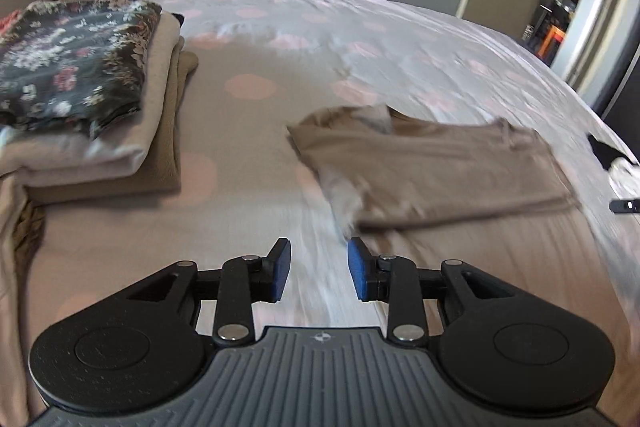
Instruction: Fold clothes
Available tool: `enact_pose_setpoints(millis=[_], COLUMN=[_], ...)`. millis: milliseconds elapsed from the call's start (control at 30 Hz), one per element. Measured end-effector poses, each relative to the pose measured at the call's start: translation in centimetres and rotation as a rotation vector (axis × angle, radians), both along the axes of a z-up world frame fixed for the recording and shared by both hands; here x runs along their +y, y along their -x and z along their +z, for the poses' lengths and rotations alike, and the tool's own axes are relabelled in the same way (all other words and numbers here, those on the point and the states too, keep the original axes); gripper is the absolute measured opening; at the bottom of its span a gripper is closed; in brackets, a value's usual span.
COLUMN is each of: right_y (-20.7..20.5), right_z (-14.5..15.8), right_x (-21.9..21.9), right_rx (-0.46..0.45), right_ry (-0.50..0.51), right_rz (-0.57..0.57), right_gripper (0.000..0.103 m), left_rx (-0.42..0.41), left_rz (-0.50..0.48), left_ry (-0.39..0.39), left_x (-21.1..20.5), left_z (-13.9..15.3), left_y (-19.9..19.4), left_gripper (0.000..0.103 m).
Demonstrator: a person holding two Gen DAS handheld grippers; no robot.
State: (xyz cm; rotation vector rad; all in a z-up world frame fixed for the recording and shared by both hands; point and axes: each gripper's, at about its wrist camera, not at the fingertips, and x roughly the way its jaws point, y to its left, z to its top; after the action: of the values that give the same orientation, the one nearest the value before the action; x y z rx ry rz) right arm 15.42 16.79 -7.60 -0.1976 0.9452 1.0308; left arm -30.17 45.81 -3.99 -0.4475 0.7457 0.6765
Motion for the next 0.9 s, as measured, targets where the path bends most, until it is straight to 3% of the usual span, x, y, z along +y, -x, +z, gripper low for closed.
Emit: enact_pose_setpoints(millis=[200, 400, 700, 900], right_y=[6.7, 12.0, 15.4, 16.0], right_z=[2.4, 3.4, 3.1, 2.8], right_x=[-6.8, -13.0, -18.2, -17.6], right_rx=[-0.009, -0.077, -0.123, -0.156], right_ry=[0.003, -0.021, -0.173, -0.158], right_rz=[0.048, 0.034, -0.092, -0.075], right_gripper=[0.042, 0.048, 0.058, 0.059], left_rx=[0.031, 0.089, 0.251, 0.418], left_rz=[-0.133, -0.276, -0.528, -0.675], left_ry=[-0.064, -0.109, -0.171, -0.285], left_x=[-8.4, -14.9, -22.2, -25.9], left_z=[2.3, 2.3, -1.4, -4.8], left_y=[4.1, 7.0, 8.2, 7.7], left_gripper=[0.033, 0.037, 0.043, 0.043])
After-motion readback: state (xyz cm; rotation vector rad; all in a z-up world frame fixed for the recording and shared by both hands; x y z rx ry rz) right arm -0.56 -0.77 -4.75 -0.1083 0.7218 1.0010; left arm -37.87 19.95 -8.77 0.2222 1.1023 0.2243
